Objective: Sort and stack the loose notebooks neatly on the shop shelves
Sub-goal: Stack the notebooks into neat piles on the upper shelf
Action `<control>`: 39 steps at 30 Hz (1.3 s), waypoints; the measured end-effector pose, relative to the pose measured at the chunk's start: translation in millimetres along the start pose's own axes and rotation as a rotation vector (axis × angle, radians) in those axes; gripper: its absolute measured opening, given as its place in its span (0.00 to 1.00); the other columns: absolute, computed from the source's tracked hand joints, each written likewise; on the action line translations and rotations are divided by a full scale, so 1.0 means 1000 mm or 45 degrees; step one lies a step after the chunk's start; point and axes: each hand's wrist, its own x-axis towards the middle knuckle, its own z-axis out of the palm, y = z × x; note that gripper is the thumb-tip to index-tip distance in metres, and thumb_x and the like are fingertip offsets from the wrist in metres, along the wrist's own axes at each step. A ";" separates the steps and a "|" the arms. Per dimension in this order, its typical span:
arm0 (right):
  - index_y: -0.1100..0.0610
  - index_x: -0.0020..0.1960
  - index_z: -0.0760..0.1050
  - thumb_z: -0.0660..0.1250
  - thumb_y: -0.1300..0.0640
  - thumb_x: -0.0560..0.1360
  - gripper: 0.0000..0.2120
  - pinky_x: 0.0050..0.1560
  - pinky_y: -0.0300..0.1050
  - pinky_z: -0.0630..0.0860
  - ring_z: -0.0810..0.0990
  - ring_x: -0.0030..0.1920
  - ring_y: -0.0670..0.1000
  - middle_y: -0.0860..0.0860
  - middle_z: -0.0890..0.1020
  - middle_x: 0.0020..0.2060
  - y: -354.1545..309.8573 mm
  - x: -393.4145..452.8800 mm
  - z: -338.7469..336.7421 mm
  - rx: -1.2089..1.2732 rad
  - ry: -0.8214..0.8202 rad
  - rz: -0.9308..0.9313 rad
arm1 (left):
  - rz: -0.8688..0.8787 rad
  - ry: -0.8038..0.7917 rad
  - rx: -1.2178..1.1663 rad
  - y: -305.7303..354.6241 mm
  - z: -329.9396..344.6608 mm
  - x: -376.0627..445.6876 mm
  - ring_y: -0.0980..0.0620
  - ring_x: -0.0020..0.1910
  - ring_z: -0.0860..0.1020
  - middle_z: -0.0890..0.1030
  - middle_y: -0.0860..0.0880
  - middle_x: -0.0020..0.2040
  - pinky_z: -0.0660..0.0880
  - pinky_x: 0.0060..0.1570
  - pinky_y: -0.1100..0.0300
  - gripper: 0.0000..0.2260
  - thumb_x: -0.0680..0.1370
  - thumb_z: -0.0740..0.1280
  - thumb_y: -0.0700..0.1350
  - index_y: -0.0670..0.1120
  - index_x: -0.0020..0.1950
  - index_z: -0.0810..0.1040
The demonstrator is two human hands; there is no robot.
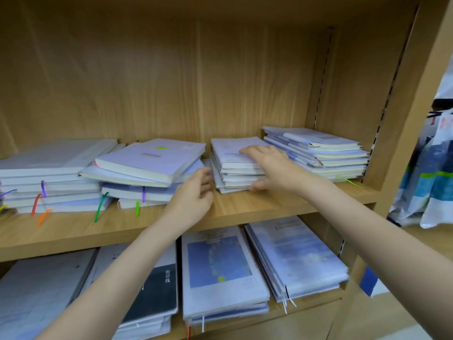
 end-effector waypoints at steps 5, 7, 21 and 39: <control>0.52 0.75 0.53 0.72 0.56 0.71 0.40 0.72 0.50 0.52 0.55 0.73 0.56 0.53 0.57 0.74 0.013 -0.026 0.018 0.017 0.158 0.105 | 0.123 0.011 0.124 -0.004 0.002 -0.003 0.50 0.64 0.73 0.71 0.51 0.60 0.68 0.64 0.59 0.22 0.77 0.58 0.31 0.41 0.70 0.64; 0.53 0.75 0.54 0.71 0.59 0.71 0.39 0.71 0.49 0.53 0.56 0.73 0.55 0.54 0.58 0.73 0.014 -0.033 0.025 0.051 0.271 0.103 | 0.210 0.035 0.203 -0.001 0.000 -0.007 0.51 0.63 0.73 0.72 0.52 0.60 0.68 0.64 0.59 0.21 0.77 0.59 0.32 0.41 0.70 0.65; 0.52 0.73 0.61 0.69 0.49 0.72 0.33 0.71 0.63 0.40 0.62 0.71 0.53 0.49 0.67 0.69 -0.014 -0.005 0.037 -0.238 0.368 0.094 | 0.561 0.238 0.606 -0.011 -0.050 -0.040 0.54 0.57 0.76 0.78 0.48 0.59 0.68 0.56 0.66 0.18 0.75 0.57 0.37 0.42 0.64 0.73; 0.52 0.72 0.62 0.71 0.44 0.70 0.35 0.59 0.38 0.61 0.65 0.69 0.49 0.49 0.67 0.68 -0.127 0.036 -0.008 0.511 0.155 -0.101 | 0.174 0.609 0.587 -0.046 -0.165 -0.055 0.44 0.65 0.70 0.74 0.45 0.64 0.64 0.65 0.49 0.23 0.72 0.65 0.37 0.42 0.67 0.68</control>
